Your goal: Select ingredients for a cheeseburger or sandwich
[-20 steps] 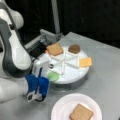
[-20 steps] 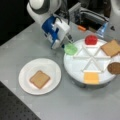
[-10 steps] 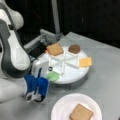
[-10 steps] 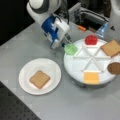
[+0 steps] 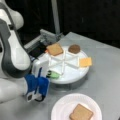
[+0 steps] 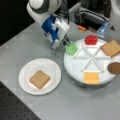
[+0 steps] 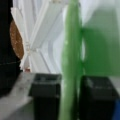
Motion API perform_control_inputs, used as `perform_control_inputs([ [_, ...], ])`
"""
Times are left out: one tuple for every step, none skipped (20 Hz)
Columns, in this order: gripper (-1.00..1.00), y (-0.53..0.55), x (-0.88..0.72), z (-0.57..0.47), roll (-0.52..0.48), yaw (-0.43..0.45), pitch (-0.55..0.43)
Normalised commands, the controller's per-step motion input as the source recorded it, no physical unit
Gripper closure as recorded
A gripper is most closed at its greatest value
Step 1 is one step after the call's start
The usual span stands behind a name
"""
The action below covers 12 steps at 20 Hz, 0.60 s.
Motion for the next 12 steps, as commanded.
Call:
perform_control_inputs([
  [1.0,-0.11,0.15,-0.01,0.154,0.111,-0.025],
  [1.0,-0.1,0.14,0.0,0.156,0.113,-0.025],
  [1.0,-0.08,0.14,0.01,0.158,0.12,-0.024],
  [1.0,-0.08,0.14,0.03,0.156,0.127,-0.016],
  [1.0,-0.09,0.13,0.04,0.149,0.128,-0.009],
  [1.0,-0.1,0.13,0.05,0.145,0.125,-0.007],
  [1.0,-0.12,0.13,0.07,0.139,0.124,0.0],
  [1.0,-0.15,0.12,0.1,0.136,0.122,0.011],
  [1.0,-0.17,0.11,0.14,0.142,0.123,0.036],
  [1.0,-0.2,0.11,0.18,0.141,0.125,0.053],
  [1.0,-0.22,0.11,0.21,0.136,0.127,0.065],
  [1.0,-0.23,0.12,0.21,0.127,0.128,0.069],
])
